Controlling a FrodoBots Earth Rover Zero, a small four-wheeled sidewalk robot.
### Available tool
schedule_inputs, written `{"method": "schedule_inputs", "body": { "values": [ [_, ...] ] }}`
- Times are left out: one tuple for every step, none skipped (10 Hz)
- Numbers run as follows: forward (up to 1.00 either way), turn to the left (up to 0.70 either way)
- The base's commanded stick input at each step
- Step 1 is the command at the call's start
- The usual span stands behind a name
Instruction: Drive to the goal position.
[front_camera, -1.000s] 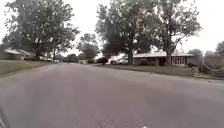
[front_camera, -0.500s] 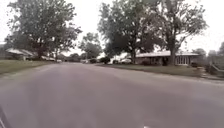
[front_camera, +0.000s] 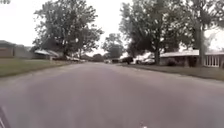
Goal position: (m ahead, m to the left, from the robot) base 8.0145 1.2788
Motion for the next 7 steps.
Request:
{"method": "schedule_inputs", "body": {
  "values": [
    [0.7, 0.01],
    [0.7, 0.01],
    [0.7, 0.01],
    [0.7, 0.01],
    [0.7, 0.01],
    [0.7, 0.01],
    [0.7, 0.01]
  ]
}}
